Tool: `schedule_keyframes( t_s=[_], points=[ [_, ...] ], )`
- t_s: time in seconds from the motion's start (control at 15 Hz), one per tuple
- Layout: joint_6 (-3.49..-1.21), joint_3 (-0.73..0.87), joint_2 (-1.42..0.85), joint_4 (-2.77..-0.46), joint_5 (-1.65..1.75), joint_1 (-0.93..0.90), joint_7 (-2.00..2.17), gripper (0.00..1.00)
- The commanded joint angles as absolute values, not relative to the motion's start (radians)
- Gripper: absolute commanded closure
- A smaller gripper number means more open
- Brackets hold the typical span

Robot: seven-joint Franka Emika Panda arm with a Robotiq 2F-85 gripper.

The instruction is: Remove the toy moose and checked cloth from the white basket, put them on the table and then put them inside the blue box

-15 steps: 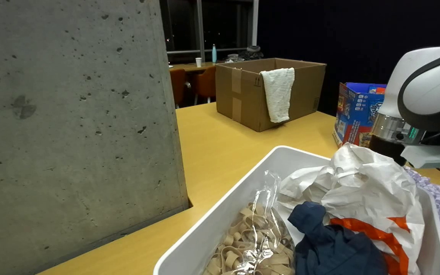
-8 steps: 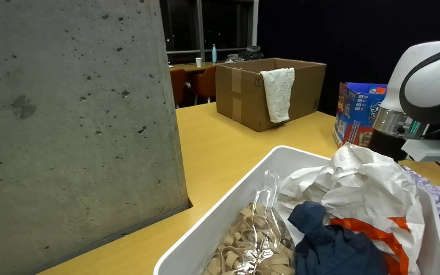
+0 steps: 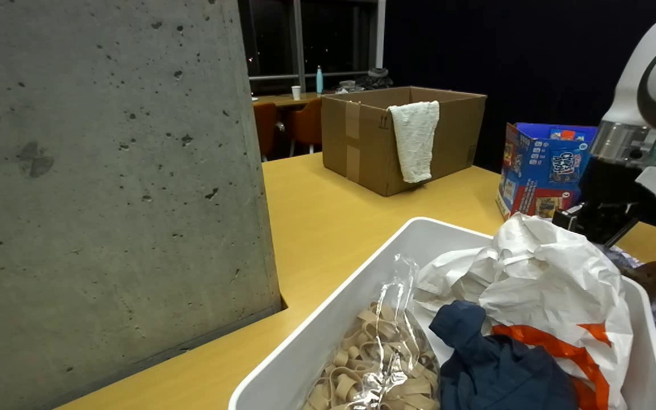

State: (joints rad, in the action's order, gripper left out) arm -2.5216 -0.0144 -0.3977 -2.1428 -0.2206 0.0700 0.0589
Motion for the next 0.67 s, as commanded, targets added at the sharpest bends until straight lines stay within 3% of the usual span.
schedule_keyframes(
  t_s=[0.0,0.6],
  points=[
    [-2.374,0.027,-0.270,-2.145,-0.192,0.088,0.054,0.95],
    [-1.903,0.119,-0.127,-1.964,-0.118,0.140,0.055,0.95]
  ],
)
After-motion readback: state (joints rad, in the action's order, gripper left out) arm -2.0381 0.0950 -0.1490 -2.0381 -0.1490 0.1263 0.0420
